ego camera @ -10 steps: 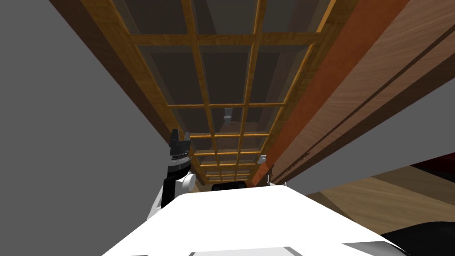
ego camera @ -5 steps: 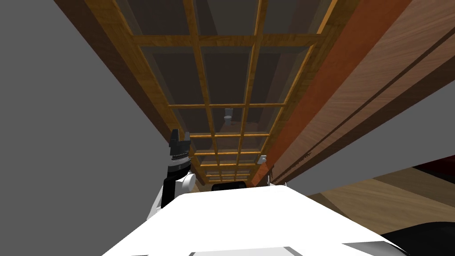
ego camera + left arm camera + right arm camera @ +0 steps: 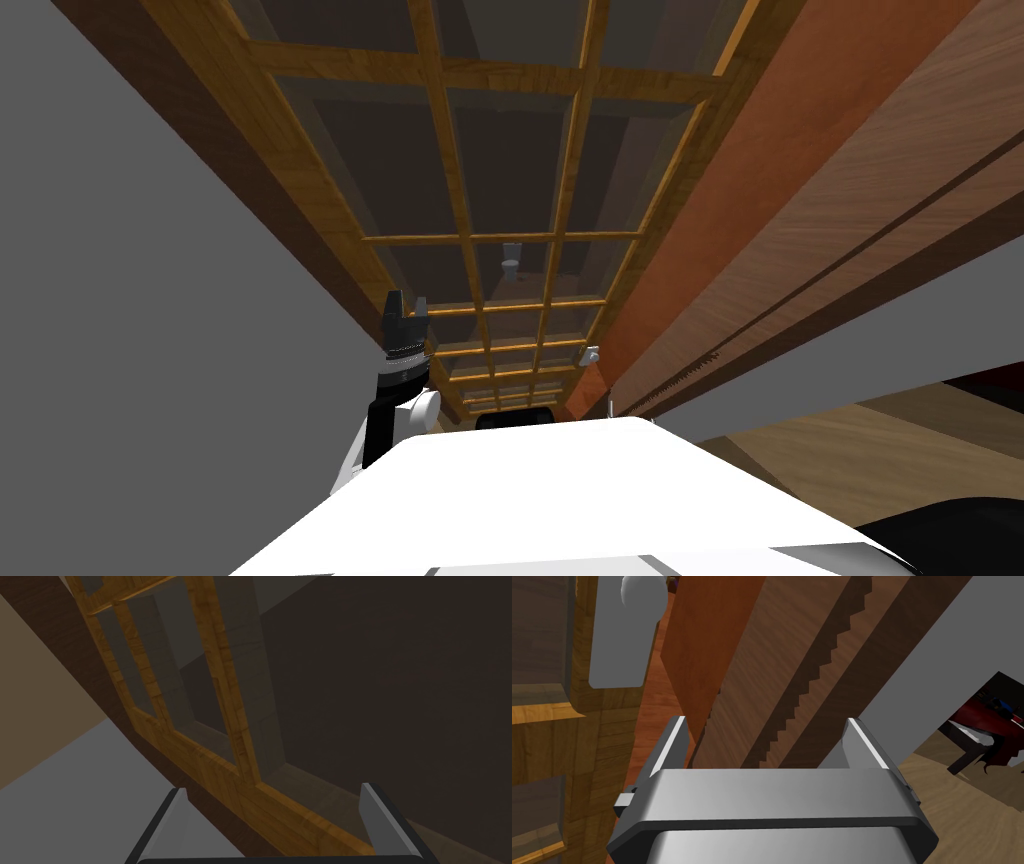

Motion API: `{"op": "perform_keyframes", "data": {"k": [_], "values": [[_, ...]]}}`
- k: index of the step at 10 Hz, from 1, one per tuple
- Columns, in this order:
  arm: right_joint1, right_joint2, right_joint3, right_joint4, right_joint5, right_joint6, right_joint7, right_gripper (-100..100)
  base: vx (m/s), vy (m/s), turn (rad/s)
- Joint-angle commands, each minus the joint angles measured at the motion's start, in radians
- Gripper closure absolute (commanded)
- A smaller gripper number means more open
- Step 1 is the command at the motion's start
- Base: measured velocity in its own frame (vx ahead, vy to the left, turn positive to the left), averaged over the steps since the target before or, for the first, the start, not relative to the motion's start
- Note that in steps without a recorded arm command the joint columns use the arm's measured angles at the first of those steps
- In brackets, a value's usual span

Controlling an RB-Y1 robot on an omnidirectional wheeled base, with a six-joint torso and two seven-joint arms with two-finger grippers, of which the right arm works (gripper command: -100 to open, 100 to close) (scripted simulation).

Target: Push the door open

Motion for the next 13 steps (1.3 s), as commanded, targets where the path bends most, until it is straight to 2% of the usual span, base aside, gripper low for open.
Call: {"op": "perform_keyframes", "data": {"k": [1,7,8,13], "values": [[-0.046,-0.012,0.006,0.007,0.011,-0.005,-0.008,-100,-0.001,-0.001,0.034],[-0.046,-0.012,0.006,0.007,0.011,-0.005,-0.008,-100,0.001,-0.005,-0.001],[-0.008,-0.006,-0.004,-0.001,-0.002,-0.007,0.000,-100,0.020,0.017,-0.061],[-0.009,-0.007,-0.006,-0.004,-0.004,-0.007,0.001,-100,0.049,0.018,-0.025]]}}
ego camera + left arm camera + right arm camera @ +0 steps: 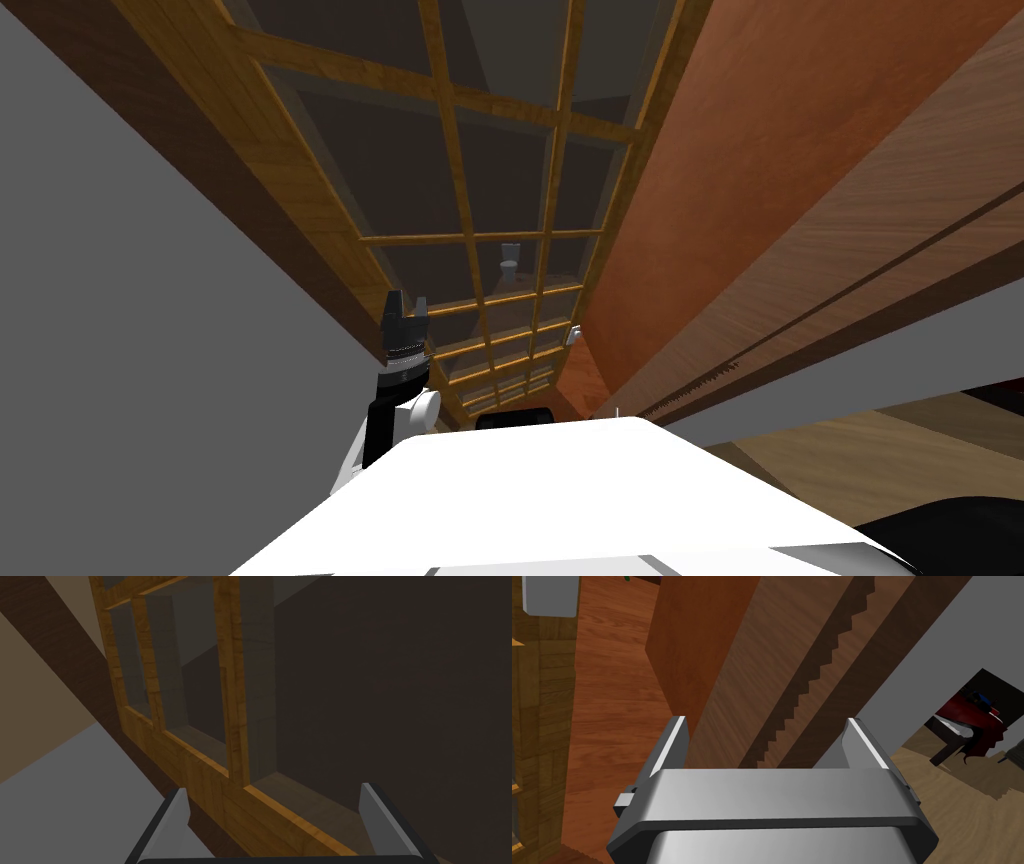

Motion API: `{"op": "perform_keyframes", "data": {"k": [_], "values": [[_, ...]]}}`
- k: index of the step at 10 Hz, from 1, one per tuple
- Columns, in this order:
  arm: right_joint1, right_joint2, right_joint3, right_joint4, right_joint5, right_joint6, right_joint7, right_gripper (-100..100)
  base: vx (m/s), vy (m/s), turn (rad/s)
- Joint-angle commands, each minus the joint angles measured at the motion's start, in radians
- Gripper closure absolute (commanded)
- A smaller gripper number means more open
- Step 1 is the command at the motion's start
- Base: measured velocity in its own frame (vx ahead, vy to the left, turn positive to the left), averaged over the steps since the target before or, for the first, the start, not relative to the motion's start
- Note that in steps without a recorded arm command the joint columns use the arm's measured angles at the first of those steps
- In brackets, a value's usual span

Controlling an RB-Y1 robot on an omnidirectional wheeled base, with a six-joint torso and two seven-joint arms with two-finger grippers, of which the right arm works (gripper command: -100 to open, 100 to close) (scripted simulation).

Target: Push the door open

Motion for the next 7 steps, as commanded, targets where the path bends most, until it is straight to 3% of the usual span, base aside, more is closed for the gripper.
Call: {"op": "perform_keyframes", "data": {"k": [1,7], "values": [[-0.032,-0.011,0.006,-0.019,0.008,0.017,0.000,-100,-0.009,0.004,-0.004],[-0.033,-0.011,0.004,-0.023,0.006,0.017,0.001,-100,0.014,0.006,-0.007]]}}
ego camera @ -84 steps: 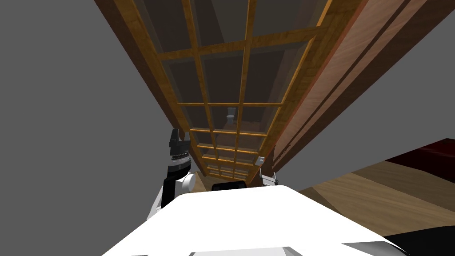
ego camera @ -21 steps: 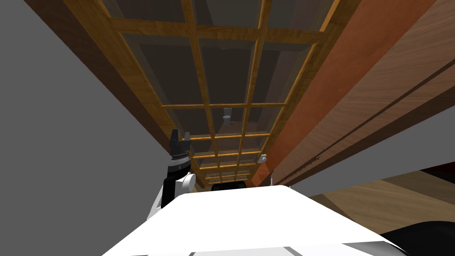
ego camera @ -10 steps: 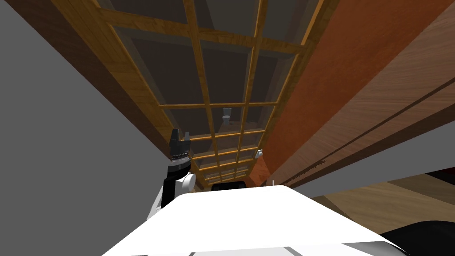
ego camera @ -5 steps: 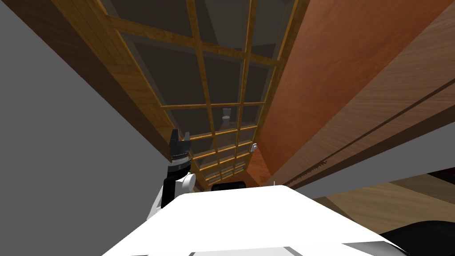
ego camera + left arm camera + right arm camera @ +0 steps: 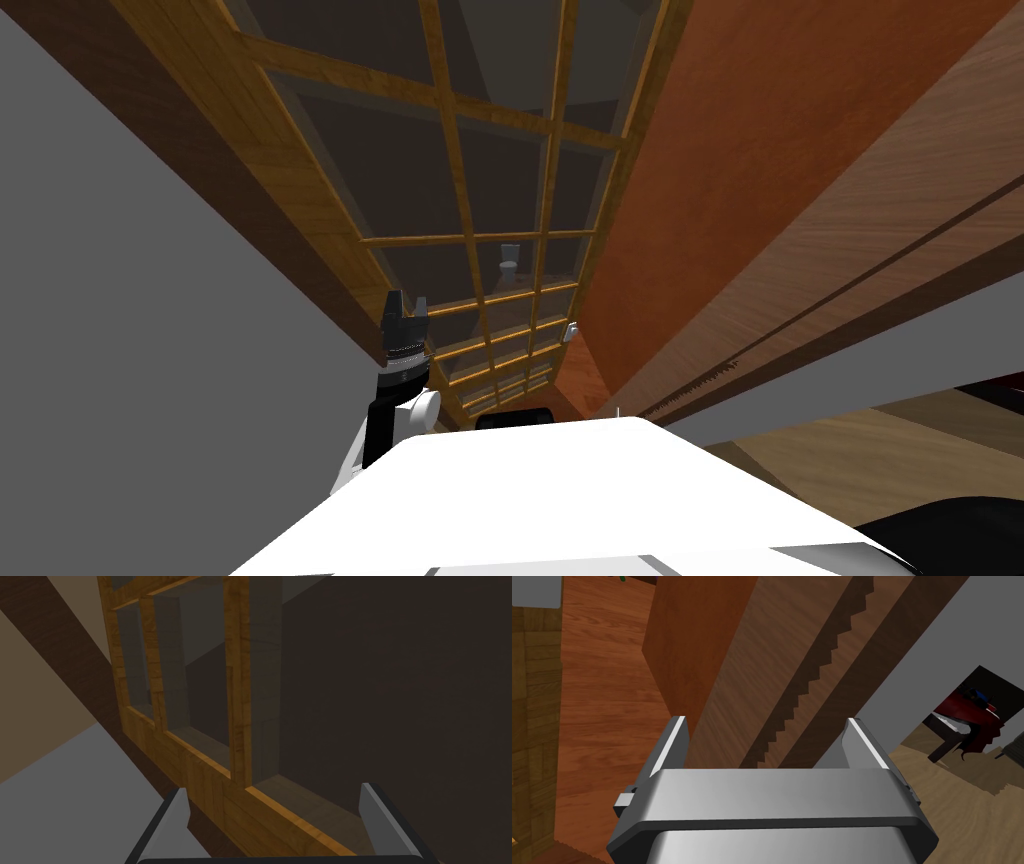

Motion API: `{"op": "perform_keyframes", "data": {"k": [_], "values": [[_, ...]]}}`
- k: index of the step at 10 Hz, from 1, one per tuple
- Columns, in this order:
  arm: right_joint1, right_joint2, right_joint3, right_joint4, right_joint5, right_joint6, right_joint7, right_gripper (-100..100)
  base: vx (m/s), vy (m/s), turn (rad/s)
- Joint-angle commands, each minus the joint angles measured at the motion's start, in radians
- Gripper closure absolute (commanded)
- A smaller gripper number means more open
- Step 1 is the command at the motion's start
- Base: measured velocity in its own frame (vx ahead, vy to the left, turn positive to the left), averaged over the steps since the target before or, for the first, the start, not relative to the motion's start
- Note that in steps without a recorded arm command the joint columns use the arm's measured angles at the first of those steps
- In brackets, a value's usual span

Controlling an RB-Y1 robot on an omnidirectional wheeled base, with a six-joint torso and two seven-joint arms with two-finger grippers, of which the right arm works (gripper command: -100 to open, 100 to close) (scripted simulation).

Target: Push the door open

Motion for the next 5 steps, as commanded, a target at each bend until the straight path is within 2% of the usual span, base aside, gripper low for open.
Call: {"op": "perform_keyframes", "data": {"k": [1,4,5], "values": [[-0.031,-0.010,0.009,-0.021,0.011,0.012,0.001,-100,-0.006,-0.009,-0.013],[-0.031,-0.010,0.009,-0.021,0.011,0.012,0.001,-100,-0.002,0.000,0.005],[0.001,-0.003,-0.003,-0.013,-0.002,0.010,0.006,-100,0.045,0.026,-0.079]]}}
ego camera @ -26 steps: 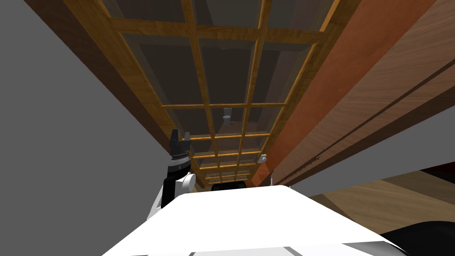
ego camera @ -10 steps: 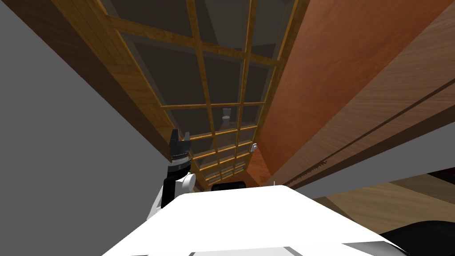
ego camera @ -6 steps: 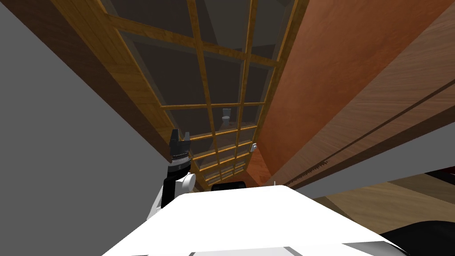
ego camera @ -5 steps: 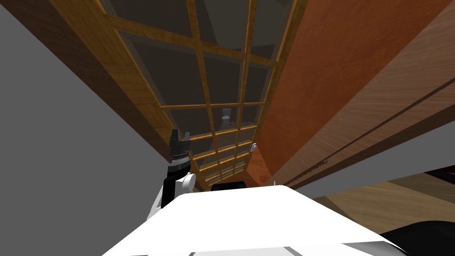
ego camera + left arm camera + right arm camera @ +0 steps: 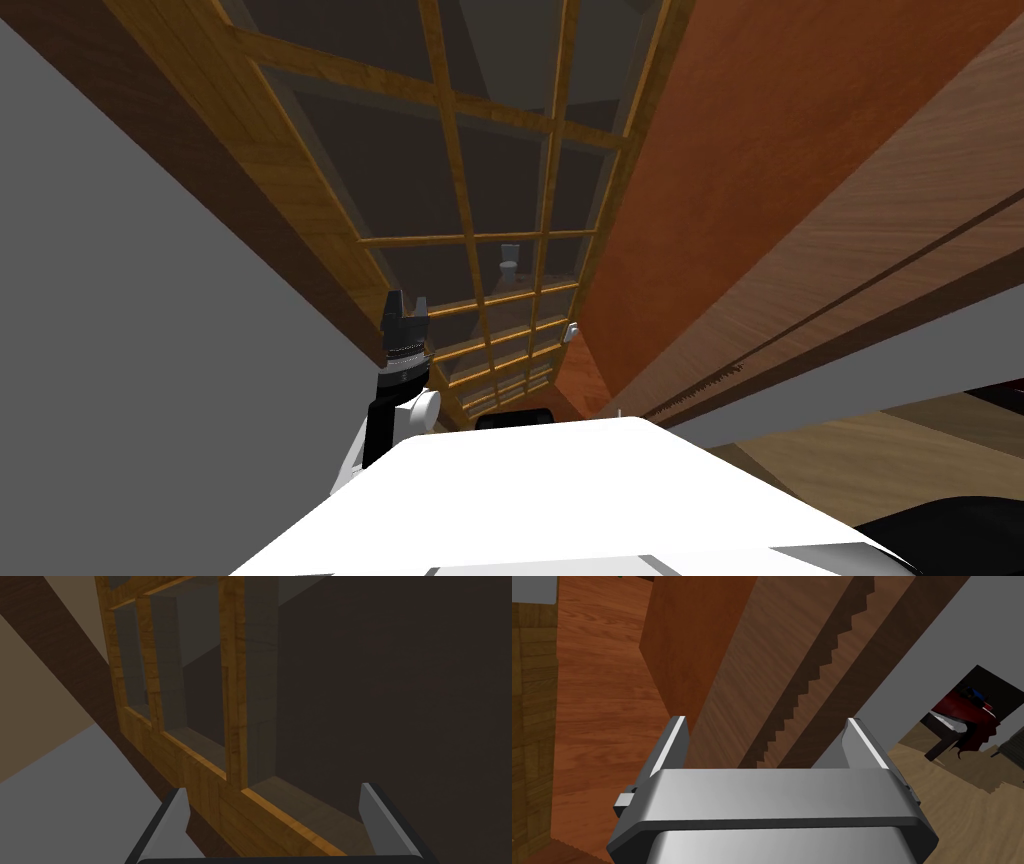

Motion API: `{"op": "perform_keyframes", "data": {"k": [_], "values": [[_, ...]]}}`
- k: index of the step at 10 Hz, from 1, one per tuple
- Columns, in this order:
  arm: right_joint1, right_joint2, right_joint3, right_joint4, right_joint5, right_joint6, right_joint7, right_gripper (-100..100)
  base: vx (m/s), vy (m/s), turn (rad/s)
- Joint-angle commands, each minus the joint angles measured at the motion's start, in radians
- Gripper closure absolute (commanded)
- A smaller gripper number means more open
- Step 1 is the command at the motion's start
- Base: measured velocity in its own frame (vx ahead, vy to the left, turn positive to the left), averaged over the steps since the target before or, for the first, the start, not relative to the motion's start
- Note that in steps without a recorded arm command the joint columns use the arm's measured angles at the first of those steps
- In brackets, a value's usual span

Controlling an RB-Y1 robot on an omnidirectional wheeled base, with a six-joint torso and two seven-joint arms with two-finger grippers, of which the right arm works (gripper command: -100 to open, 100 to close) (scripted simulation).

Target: Push the door open

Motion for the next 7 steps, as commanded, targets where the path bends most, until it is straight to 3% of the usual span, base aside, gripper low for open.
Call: {"op": "perform_keyframes", "data": {"k": [1,7], "values": [[-0.014,-0.006,-0.002,-0.008,0.000,0.010,0.003,-100,0.023,0.020,-0.057],[-0.018,-0.007,-0.005,-0.011,-0.001,0.013,0.007,-100,0.039,0.011,-0.011]]}}
